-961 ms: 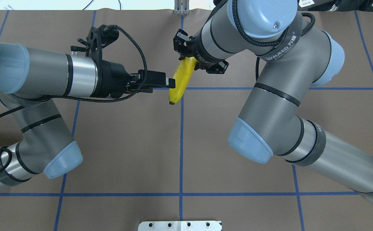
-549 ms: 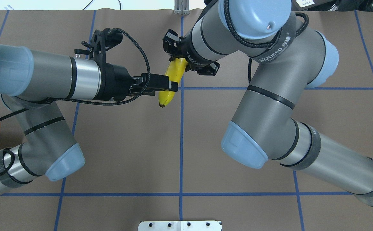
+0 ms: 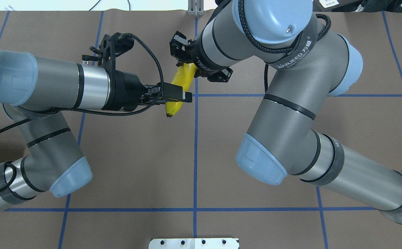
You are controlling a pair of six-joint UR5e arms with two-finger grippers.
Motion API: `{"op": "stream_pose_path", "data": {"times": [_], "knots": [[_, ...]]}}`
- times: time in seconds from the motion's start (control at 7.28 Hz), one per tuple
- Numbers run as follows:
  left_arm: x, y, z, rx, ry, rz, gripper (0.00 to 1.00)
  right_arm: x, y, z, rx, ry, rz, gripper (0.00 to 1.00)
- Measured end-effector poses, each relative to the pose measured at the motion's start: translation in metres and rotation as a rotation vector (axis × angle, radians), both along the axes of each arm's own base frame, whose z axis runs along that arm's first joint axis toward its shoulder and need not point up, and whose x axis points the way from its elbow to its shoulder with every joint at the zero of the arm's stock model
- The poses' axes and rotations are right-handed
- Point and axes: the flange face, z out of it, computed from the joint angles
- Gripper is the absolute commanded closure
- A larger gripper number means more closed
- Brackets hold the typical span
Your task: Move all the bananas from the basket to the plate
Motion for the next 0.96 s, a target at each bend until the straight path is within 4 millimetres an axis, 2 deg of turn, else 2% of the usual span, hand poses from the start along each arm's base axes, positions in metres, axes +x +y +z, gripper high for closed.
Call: {"op": "stream_pose_path", "data": {"times": [0.14, 0.41, 0.69, 0.82, 0.96], "knots": [[-0.001, 0.001, 0.000, 0.002, 0.001, 0.001, 1.00, 0.000, 0.000, 0.000, 0.008, -0.001, -0.003, 0.01], [-0.001, 0.002, -0.001, 0.004, 0.002, 0.004, 1.00, 0.002, 0.001, -0.002, 0.032, 0.003, -0.007, 0.00], [-0.001, 0.002, 0.003, 0.001, -0.005, 0.005, 1.00, 0.023, 0.009, -0.011, 0.110, -0.010, -0.013, 0.00], [-0.004, 0.003, 0.008, -0.003, -0.010, 0.007, 1.00, 0.036, 0.006, -0.009, 0.134, -0.004, -0.005, 0.00], [-0.013, 0.010, 0.020, -0.009, -0.020, 0.012, 1.00, 0.047, -0.001, 0.005, 0.151, 0.022, 0.000, 0.00]]}}
